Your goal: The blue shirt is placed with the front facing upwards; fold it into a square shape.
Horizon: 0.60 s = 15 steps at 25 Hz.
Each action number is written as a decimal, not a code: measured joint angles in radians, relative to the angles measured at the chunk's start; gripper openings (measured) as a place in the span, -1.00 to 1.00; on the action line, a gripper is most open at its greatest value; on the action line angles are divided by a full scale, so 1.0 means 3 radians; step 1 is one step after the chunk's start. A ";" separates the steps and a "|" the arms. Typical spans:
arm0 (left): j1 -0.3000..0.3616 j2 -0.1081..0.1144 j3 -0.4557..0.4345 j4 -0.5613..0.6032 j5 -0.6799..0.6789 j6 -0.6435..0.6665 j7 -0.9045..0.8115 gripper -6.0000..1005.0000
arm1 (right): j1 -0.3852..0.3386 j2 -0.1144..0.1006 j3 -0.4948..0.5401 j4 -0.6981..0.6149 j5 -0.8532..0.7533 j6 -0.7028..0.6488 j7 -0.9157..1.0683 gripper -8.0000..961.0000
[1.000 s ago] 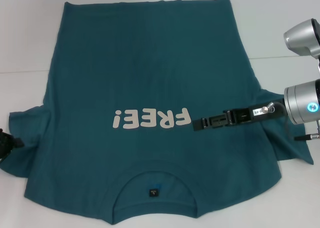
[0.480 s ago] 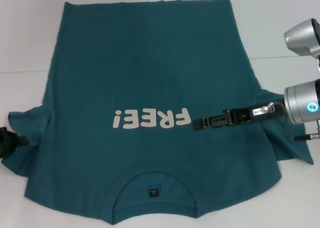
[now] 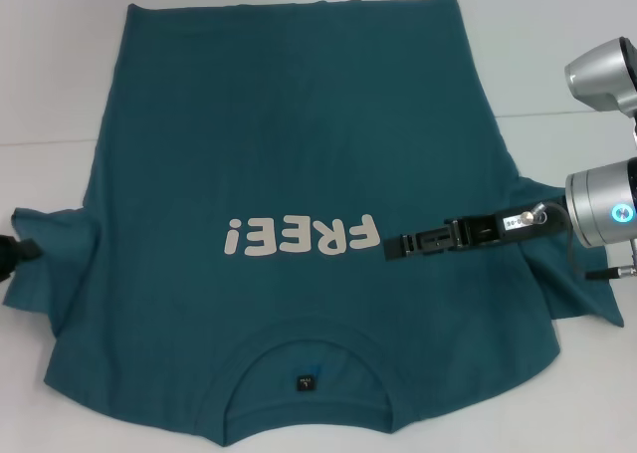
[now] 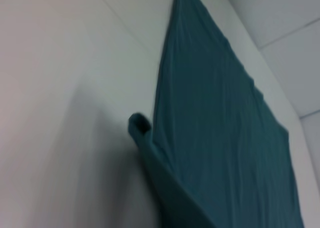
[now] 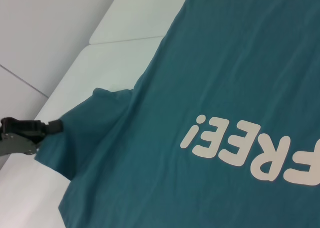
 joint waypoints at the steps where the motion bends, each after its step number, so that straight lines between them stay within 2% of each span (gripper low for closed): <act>1: 0.0005 0.0008 -0.0064 0.0001 0.0000 0.0020 0.0006 -0.97 | -0.0002 0.0000 0.0000 0.0000 0.0000 0.0000 -0.0002 0.91; 8: 0.0033 0.0056 -0.0329 0.0009 -0.0003 0.0139 0.0047 -0.97 | -0.0013 0.0000 0.0000 0.0000 0.0000 0.0001 -0.0009 0.91; 15: -0.0077 0.0125 -0.0346 0.0040 0.0036 0.0151 -0.0001 -0.97 | -0.0014 0.0000 0.0000 0.0003 0.0000 0.0001 -0.0010 0.91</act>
